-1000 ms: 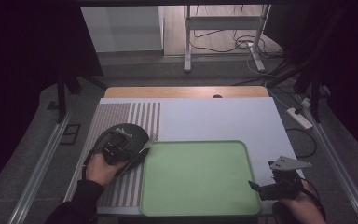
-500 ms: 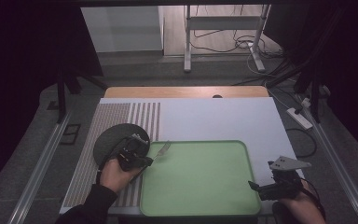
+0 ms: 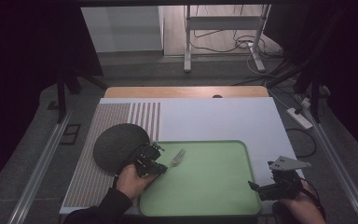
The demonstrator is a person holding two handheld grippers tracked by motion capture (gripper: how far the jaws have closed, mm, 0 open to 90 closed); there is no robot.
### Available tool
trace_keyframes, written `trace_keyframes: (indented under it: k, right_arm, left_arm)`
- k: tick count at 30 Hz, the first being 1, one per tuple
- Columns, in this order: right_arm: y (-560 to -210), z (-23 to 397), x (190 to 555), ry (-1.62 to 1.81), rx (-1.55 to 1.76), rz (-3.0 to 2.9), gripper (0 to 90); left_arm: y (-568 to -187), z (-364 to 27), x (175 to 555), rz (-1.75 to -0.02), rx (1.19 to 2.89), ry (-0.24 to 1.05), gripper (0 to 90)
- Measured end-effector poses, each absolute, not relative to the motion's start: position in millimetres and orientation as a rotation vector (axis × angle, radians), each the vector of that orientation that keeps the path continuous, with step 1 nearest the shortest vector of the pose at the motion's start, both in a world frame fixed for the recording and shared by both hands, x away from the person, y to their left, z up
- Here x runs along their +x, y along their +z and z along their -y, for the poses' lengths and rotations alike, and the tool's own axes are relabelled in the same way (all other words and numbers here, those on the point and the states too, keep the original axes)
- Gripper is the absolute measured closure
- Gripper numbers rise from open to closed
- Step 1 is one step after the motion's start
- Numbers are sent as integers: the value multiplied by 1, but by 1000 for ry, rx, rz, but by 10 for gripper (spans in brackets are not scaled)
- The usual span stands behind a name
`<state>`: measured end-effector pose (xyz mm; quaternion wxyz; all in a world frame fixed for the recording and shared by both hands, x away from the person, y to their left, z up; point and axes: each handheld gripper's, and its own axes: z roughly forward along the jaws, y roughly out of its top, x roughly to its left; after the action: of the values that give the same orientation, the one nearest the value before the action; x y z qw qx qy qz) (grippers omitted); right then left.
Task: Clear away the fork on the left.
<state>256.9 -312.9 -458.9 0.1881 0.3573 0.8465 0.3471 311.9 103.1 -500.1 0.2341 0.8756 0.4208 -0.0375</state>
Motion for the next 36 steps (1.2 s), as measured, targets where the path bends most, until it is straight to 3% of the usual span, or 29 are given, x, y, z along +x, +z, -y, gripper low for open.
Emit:
trace_keyframes:
  k: [10,17,24,36]
  right_arm:
    - [-459,313,257,977,1004,-2384,0]
    - [-459,312,257,974,1001,-2387,0]
    - [-459,312,257,978,1001,-2386,0]
    - [-459,312,257,980,995,-2388,0]
  left_arm:
    - [-501,-96,306,-1091,2405,-30,799]
    - [-502,-78,311,-930,2464,-49,887]
    - [-508,-85,315,-991,2520,32,888]
    - [-511,-117,320,-1118,2441,-4,887]
